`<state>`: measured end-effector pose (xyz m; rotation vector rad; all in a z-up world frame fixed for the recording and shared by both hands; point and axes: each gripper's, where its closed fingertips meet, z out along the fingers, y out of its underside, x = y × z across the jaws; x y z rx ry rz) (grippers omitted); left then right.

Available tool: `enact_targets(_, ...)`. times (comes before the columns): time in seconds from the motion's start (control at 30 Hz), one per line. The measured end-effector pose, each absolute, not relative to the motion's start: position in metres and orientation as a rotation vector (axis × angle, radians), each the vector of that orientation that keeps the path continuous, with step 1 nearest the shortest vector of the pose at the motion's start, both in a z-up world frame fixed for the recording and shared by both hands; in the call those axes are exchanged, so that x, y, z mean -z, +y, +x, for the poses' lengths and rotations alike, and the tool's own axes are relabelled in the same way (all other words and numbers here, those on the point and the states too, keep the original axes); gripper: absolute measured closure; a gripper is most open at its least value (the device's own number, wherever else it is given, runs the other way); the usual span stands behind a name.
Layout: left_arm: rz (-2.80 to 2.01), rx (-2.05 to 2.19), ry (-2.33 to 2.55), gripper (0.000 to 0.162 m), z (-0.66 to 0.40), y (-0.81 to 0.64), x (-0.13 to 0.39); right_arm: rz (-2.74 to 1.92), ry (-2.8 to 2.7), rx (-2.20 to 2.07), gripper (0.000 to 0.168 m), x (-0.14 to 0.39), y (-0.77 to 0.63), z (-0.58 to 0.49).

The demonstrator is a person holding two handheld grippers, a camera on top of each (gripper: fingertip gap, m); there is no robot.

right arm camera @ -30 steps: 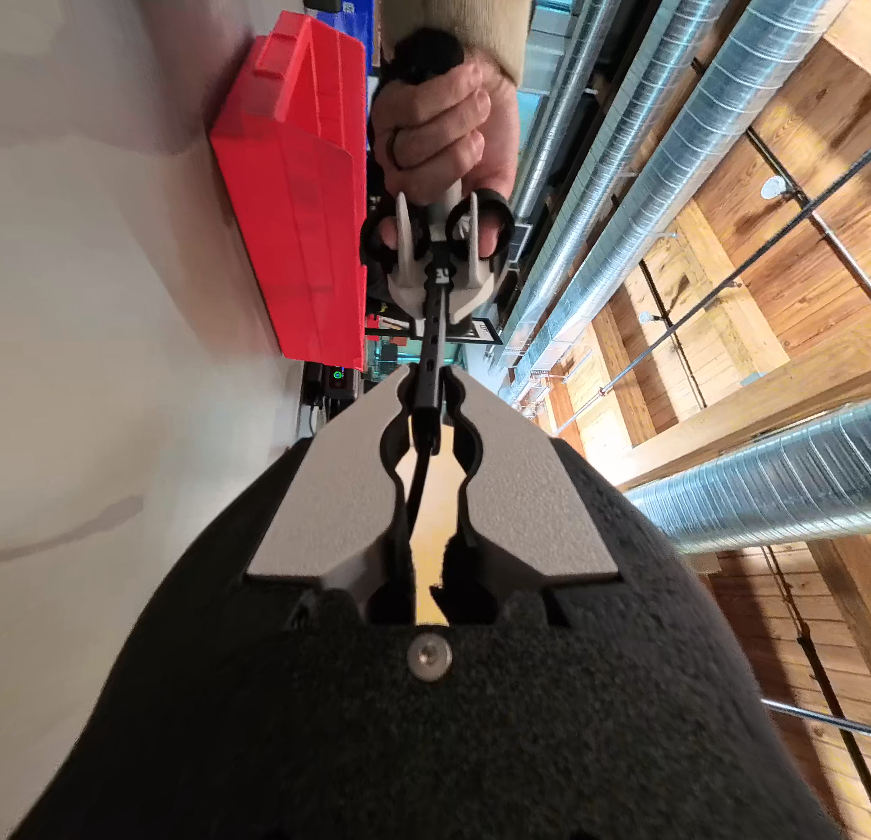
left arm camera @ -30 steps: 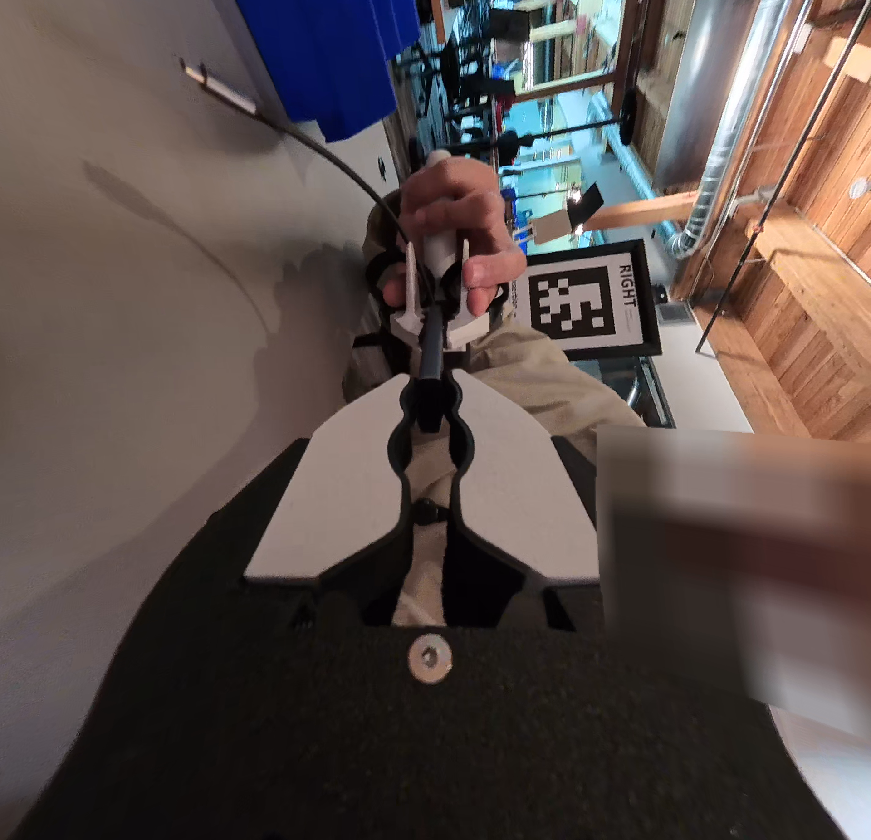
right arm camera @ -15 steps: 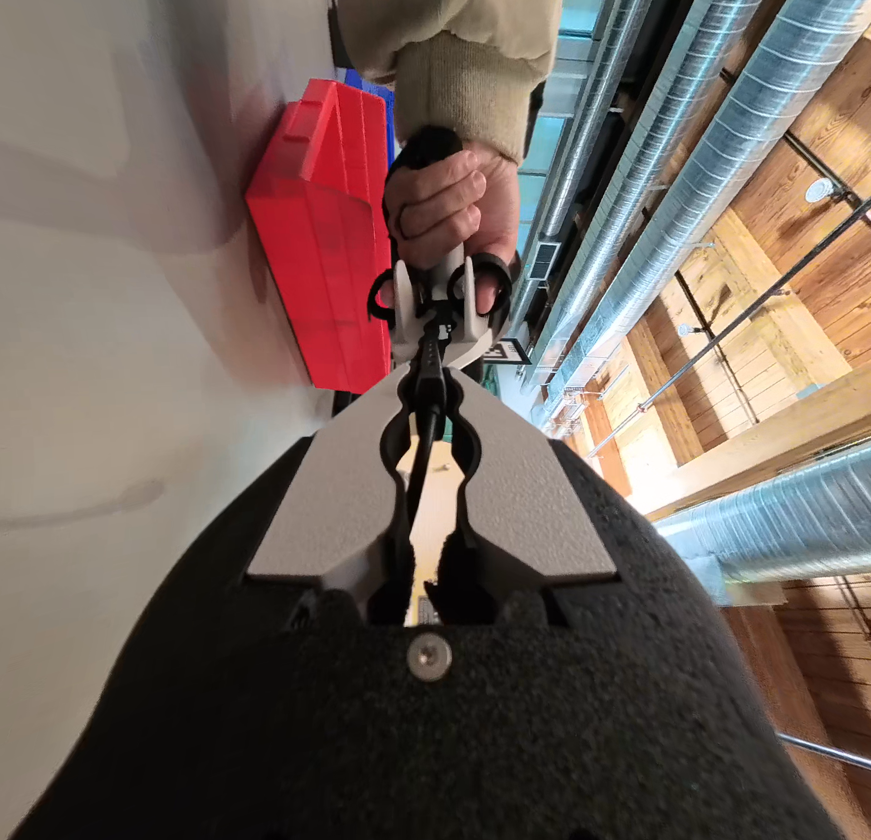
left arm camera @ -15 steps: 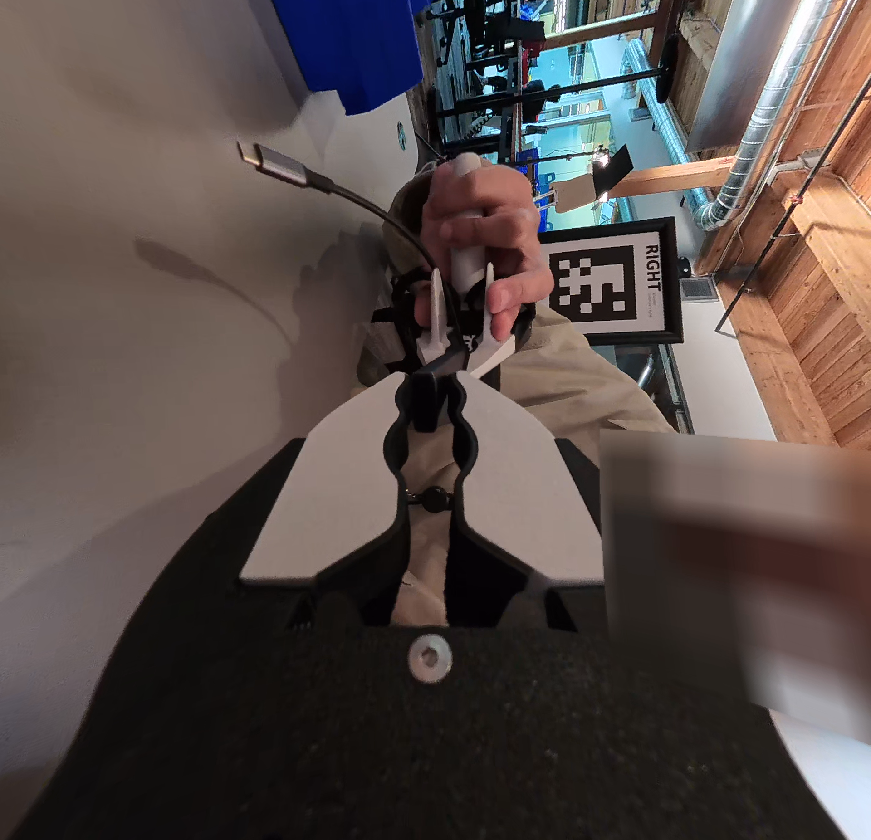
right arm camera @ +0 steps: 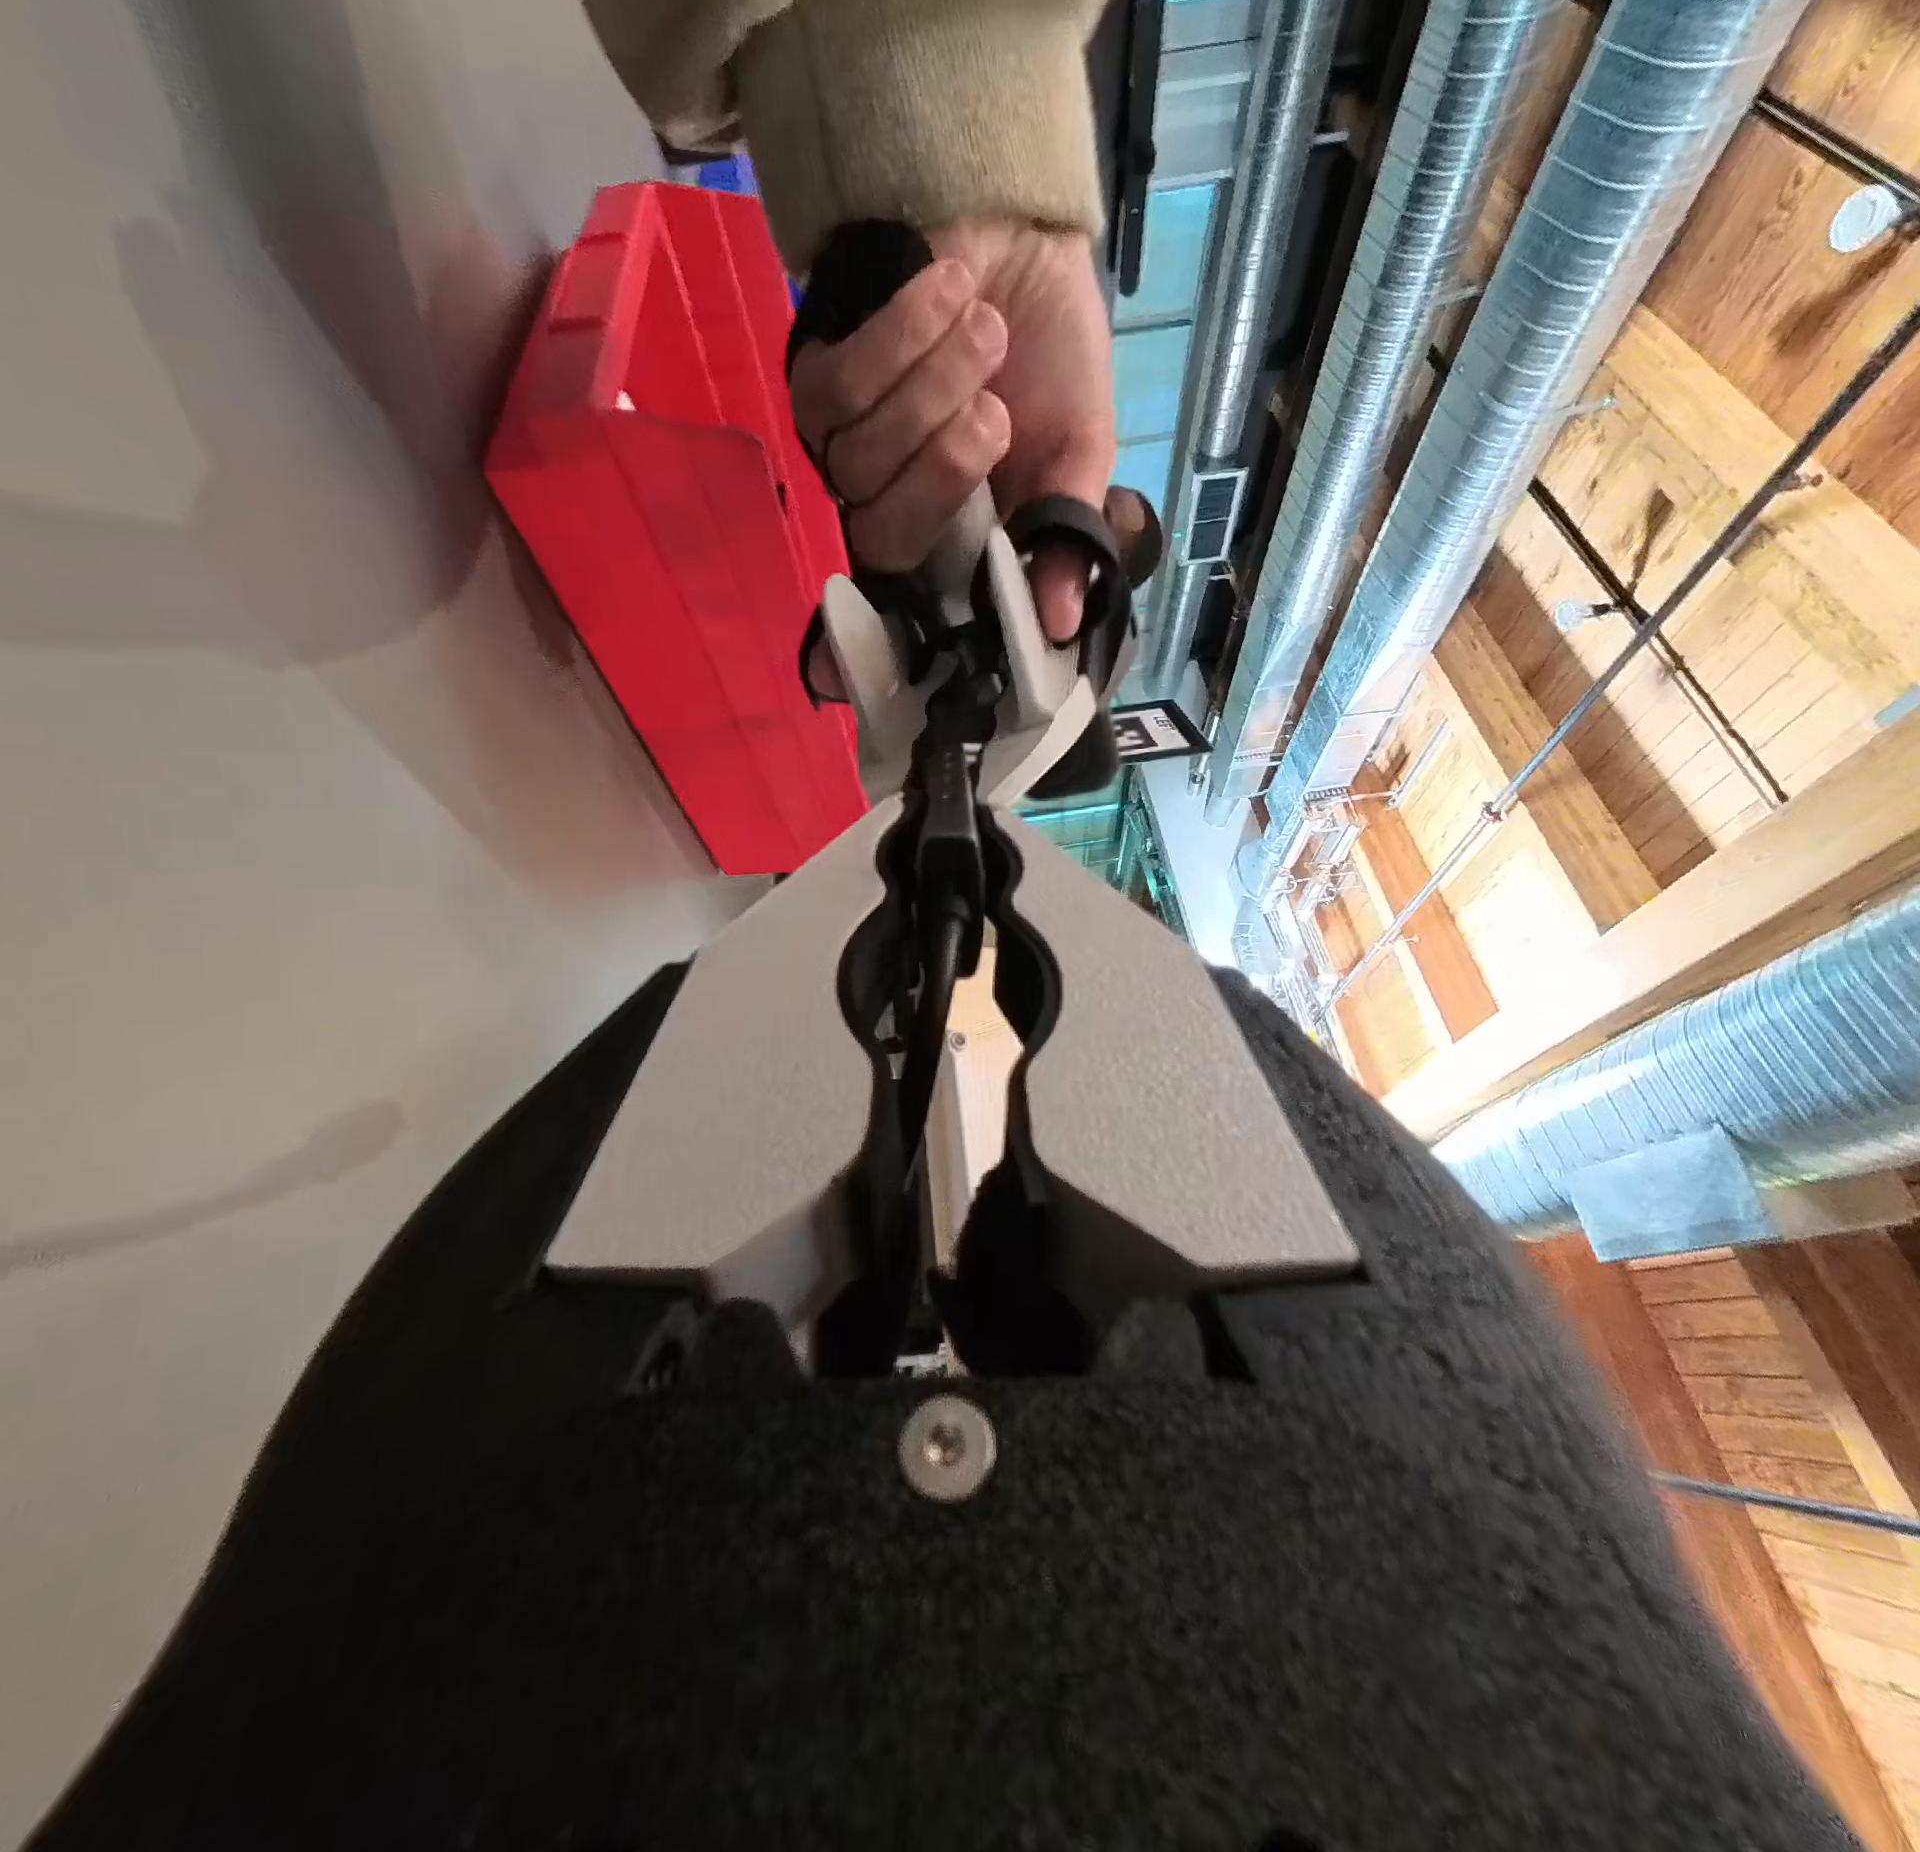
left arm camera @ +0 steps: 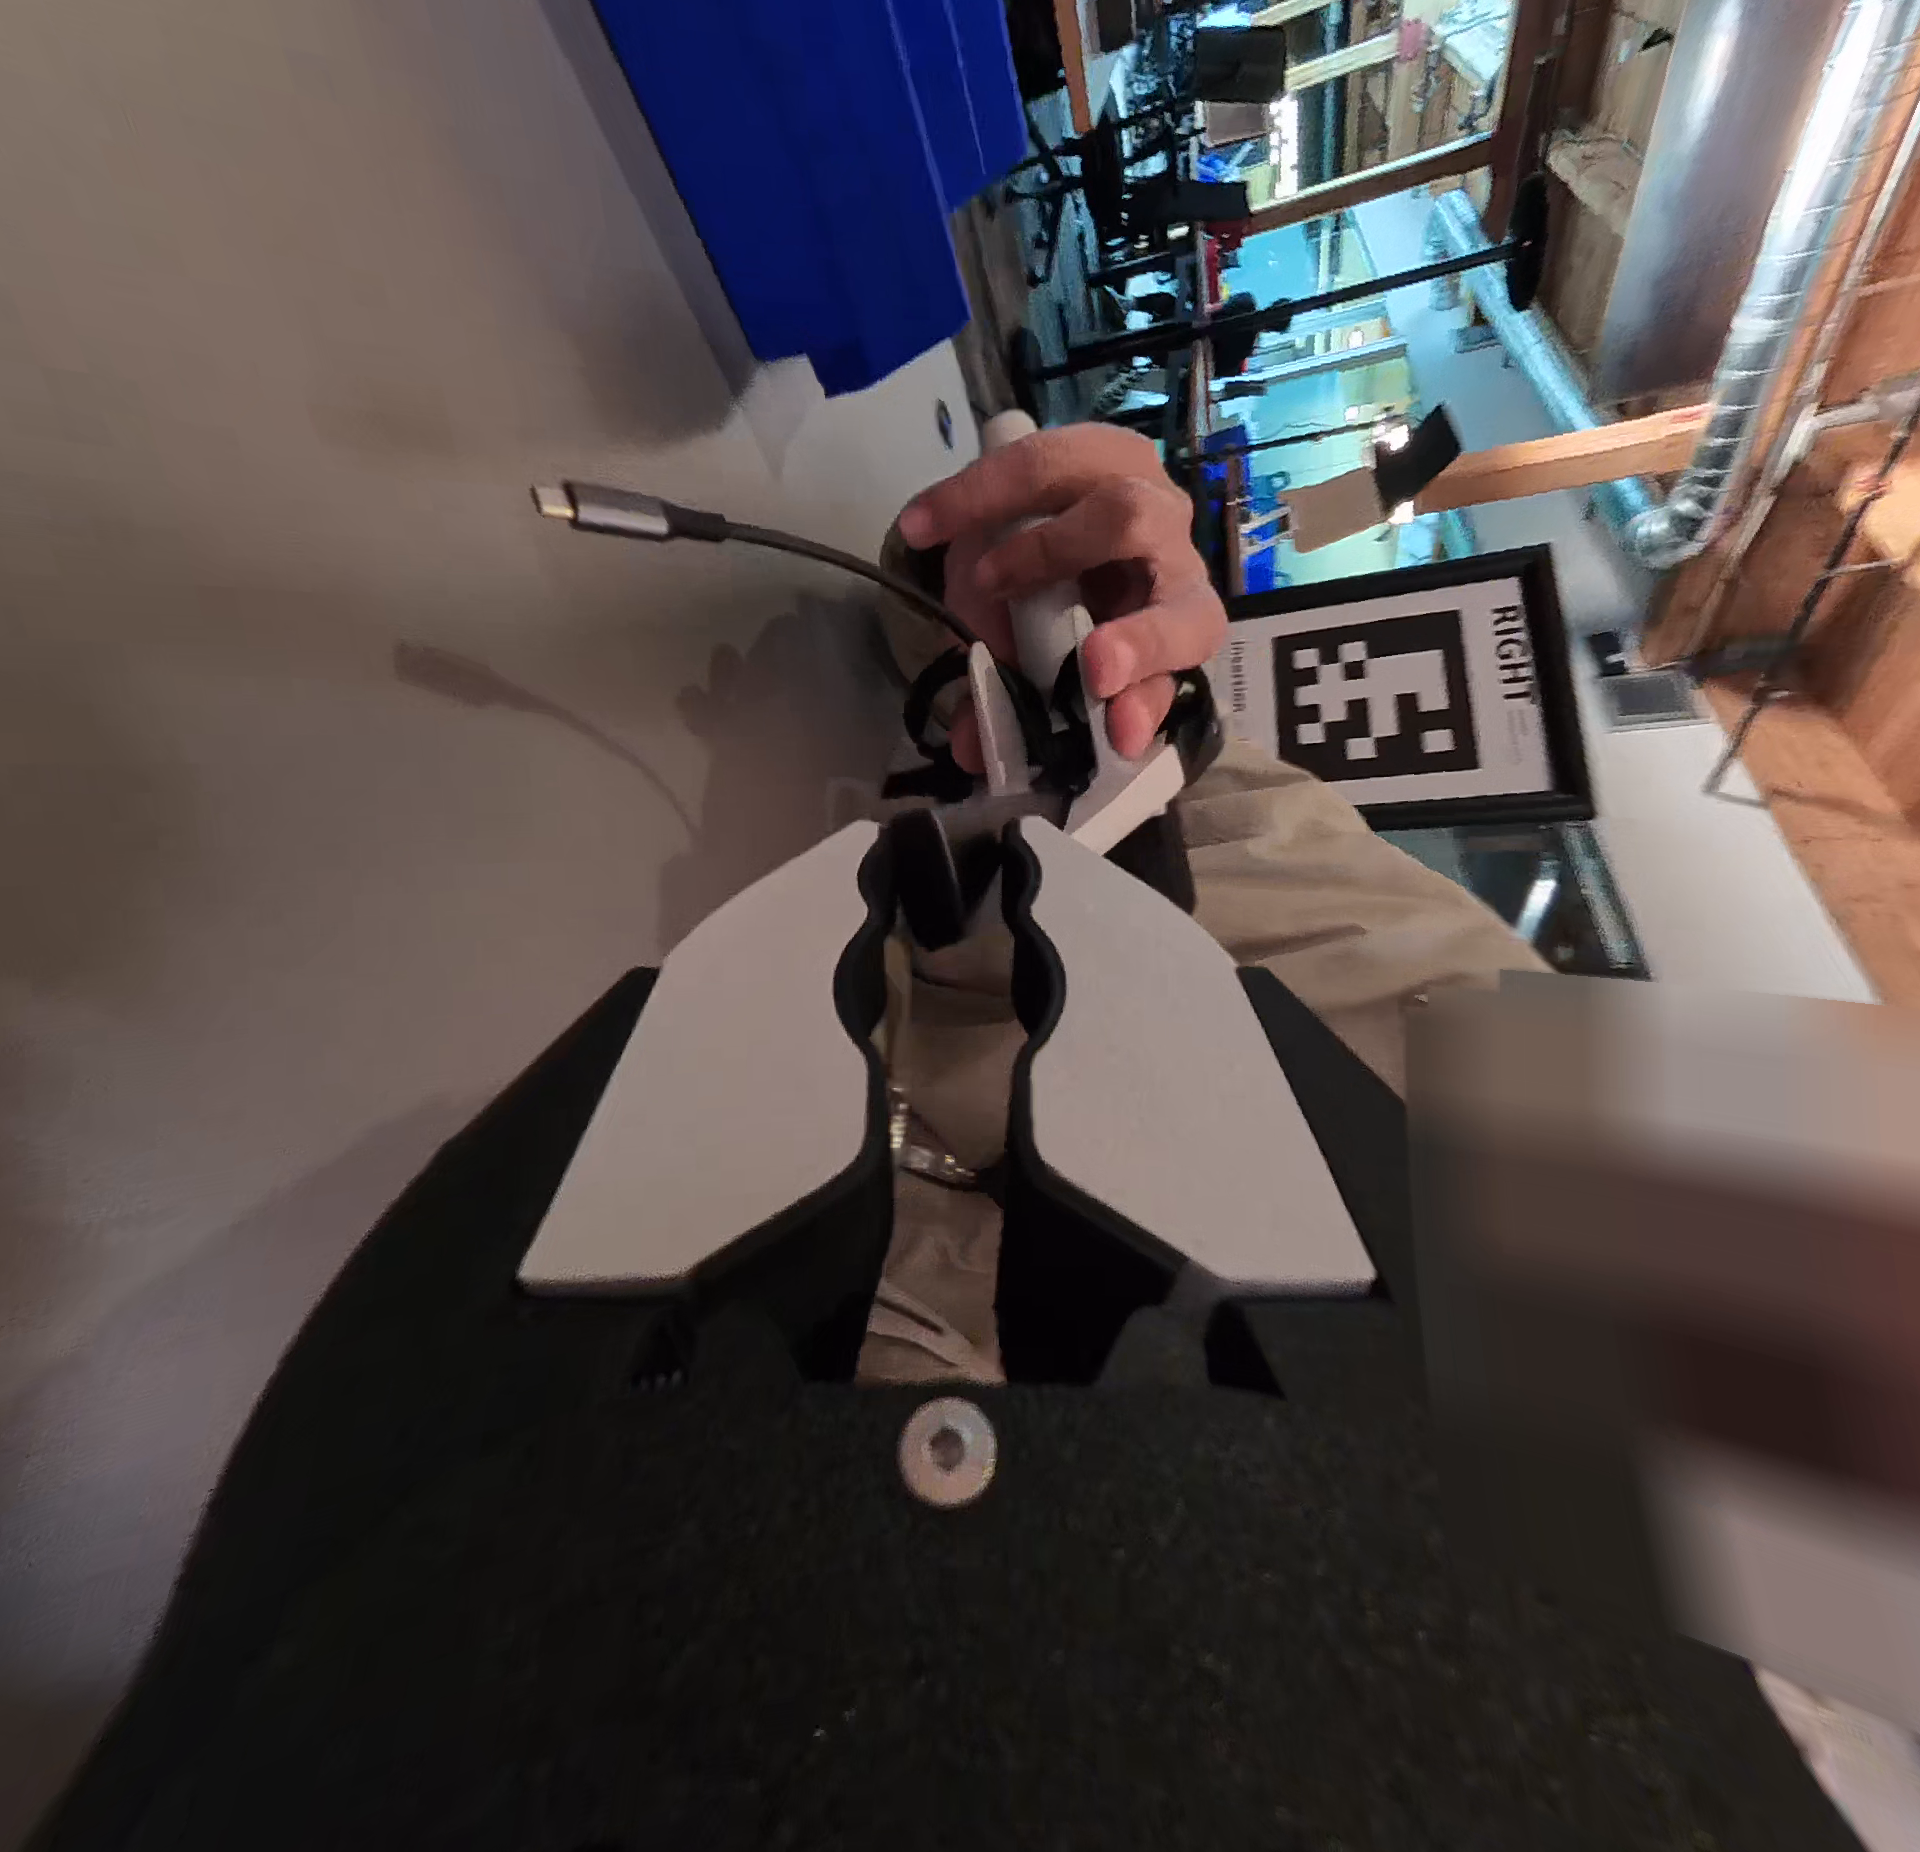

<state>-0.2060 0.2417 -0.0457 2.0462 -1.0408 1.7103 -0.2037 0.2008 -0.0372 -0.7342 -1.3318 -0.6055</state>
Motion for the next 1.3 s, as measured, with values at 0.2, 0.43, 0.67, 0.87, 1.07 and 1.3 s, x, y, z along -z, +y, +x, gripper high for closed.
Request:
enact_targets(0.2,2.417,-2.028,-1.238,0.13,-0.233,0.271,-0.003,-0.944,-1.15,0.388,0.16,0.035,0.258,-0.167)
enact_targets(0.43,3.1,-2.091,-1.481,0.127,-0.314,0.178,0.035,-0.981,-1.145,0.468,0.16,0.072,0.335,-0.143)
enact_targets(0.67,3.569,-1.407,-1.824,0.13,-0.367,0.177,0.11,-0.887,-1.096,0.361,0.16,0.076,0.337,-0.153)
enact_targets(0.87,3.565,-1.538,-1.593,0.13,-0.373,0.189,0.117,-0.782,-1.008,0.199,0.16,0.045,0.296,-0.172)
enact_targets(1.07,3.576,-1.594,-1.502,0.129,-0.377,0.195,0.114,-0.778,-1.078,0.208,0.159,0.057,0.293,-0.183)
enact_targets(1.3,3.667,-1.455,-1.405,0.119,-0.39,0.218,0.118,-0.806,-1.111,0.271,0.16,0.066,0.301,-0.181)
